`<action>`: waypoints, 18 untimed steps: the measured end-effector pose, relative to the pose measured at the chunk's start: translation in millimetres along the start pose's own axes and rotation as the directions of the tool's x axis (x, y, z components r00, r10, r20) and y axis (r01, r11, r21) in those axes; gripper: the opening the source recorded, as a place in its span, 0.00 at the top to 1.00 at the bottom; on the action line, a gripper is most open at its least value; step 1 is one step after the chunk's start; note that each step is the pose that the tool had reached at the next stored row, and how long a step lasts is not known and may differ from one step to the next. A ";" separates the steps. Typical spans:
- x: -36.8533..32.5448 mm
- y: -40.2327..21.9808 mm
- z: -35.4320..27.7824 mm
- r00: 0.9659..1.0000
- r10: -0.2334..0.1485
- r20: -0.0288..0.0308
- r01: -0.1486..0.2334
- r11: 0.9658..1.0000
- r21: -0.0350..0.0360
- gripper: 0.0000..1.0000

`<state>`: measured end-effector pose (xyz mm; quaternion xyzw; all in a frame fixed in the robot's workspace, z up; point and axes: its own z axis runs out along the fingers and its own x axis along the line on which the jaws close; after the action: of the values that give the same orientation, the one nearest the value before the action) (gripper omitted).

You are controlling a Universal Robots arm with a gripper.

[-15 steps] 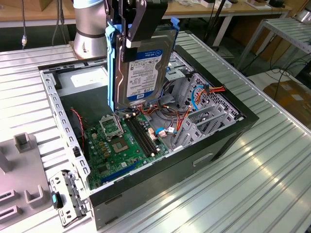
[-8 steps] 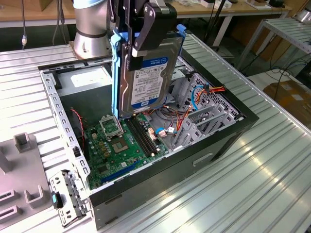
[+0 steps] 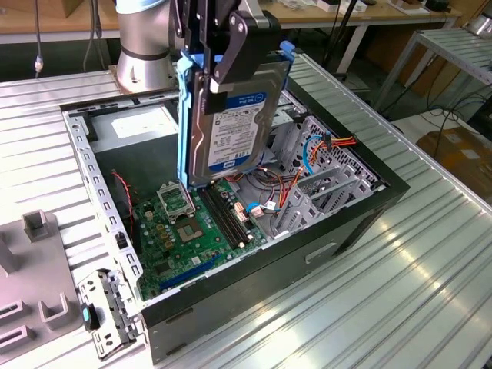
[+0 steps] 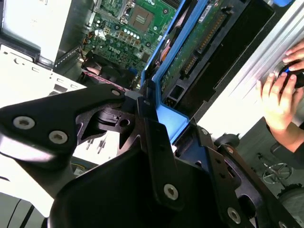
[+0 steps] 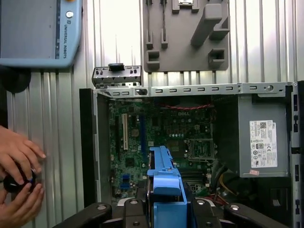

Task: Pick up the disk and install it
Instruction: 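Insert the disk into the insertion slot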

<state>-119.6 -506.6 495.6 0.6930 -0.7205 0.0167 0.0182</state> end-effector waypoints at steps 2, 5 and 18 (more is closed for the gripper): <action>0.3 0.0 0.2 1.000 -0.001 0.021 0.001 1.000 -0.001 0.63; 1.2 -0.2 0.4 0.998 -0.001 0.059 0.001 1.000 -0.002 0.63; 2.6 -0.2 0.8 0.998 -0.001 0.070 0.001 1.000 -0.003 0.63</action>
<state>-119.5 -509.3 494.9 0.6936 -0.7203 -0.0087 -0.0063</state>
